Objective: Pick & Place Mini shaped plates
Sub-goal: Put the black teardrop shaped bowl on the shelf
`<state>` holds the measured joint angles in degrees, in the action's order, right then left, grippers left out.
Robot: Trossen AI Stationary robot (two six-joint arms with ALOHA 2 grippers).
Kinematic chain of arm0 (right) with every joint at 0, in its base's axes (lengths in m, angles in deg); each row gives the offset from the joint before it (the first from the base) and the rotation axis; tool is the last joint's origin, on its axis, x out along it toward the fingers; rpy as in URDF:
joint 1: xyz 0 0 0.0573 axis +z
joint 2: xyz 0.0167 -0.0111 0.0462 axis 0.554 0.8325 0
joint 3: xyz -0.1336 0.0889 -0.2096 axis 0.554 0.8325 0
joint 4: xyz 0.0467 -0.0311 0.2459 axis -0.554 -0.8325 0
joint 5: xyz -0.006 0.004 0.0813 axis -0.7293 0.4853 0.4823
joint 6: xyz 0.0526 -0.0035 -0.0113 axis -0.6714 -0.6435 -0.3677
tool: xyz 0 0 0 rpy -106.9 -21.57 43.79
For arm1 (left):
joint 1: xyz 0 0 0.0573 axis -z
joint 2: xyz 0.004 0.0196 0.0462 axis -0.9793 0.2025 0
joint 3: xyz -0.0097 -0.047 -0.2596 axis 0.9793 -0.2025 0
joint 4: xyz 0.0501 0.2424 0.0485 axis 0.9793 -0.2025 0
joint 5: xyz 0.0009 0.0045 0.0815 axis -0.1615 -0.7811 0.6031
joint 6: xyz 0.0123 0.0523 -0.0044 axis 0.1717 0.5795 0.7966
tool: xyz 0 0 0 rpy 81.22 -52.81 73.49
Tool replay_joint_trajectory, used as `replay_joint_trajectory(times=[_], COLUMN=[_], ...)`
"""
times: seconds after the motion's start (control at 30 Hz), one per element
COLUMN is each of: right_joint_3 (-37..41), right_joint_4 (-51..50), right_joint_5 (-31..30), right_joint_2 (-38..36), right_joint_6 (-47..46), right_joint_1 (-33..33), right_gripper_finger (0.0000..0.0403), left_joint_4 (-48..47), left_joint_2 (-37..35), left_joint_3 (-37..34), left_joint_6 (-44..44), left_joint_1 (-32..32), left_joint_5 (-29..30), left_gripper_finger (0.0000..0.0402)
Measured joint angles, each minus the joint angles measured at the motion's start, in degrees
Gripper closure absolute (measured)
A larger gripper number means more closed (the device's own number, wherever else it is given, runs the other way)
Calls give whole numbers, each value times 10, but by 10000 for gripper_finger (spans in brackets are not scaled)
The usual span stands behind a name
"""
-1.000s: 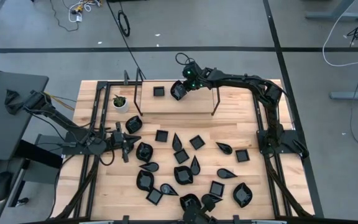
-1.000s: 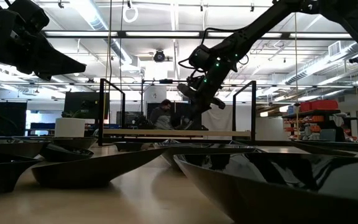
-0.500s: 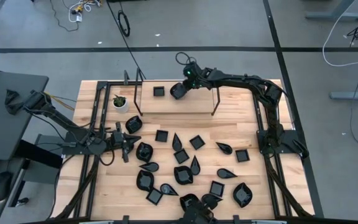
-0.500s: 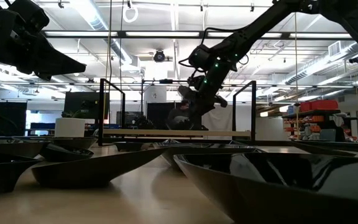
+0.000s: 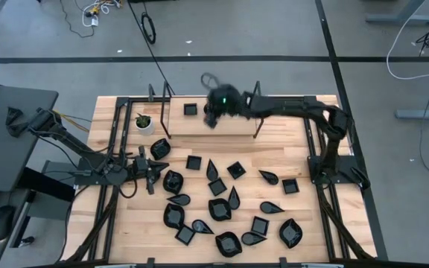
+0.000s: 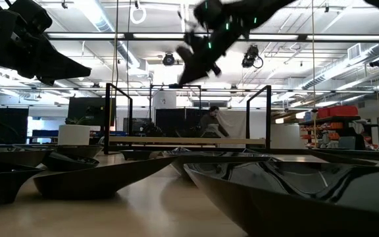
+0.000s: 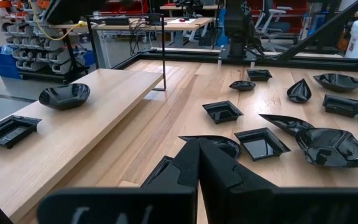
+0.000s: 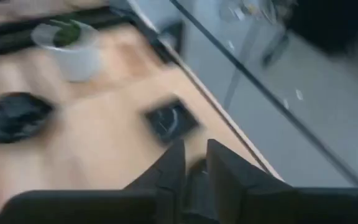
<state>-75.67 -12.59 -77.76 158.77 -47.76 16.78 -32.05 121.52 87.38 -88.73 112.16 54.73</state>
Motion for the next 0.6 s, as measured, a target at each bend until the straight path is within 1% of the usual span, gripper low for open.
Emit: replay_joint_trajectory(times=[0.07,0.2,0.3,0.37,0.5,0.6], right_joint_3=[0,0,0,0,0,0], right_joint_4=[-4,-34,-82,-121,-227,-326], right_joint_5=[-12,-17,-24,-39,-82,-84], right_joint_2=[-8,-12,-12,-12,-13,-14], right_joint_6=[25,81,91,69,-12,-93], right_joint_1=[48,144,209,247,311,346], right_gripper_finger=[358,388,399,396,390,394], left_joint_4=[0,0,0,0,0,0], left_joint_2=[0,0,0,0,0,0], left_joint_3=[0,0,0,0,0,0], left_joint_6=[0,0,0,0,0,0], left_joint_1=[0,0,0,0,0,0], left_joint_5=[0,0,0,-4,-4,-4], left_gripper_finger=[394,394,394,394,394,394])
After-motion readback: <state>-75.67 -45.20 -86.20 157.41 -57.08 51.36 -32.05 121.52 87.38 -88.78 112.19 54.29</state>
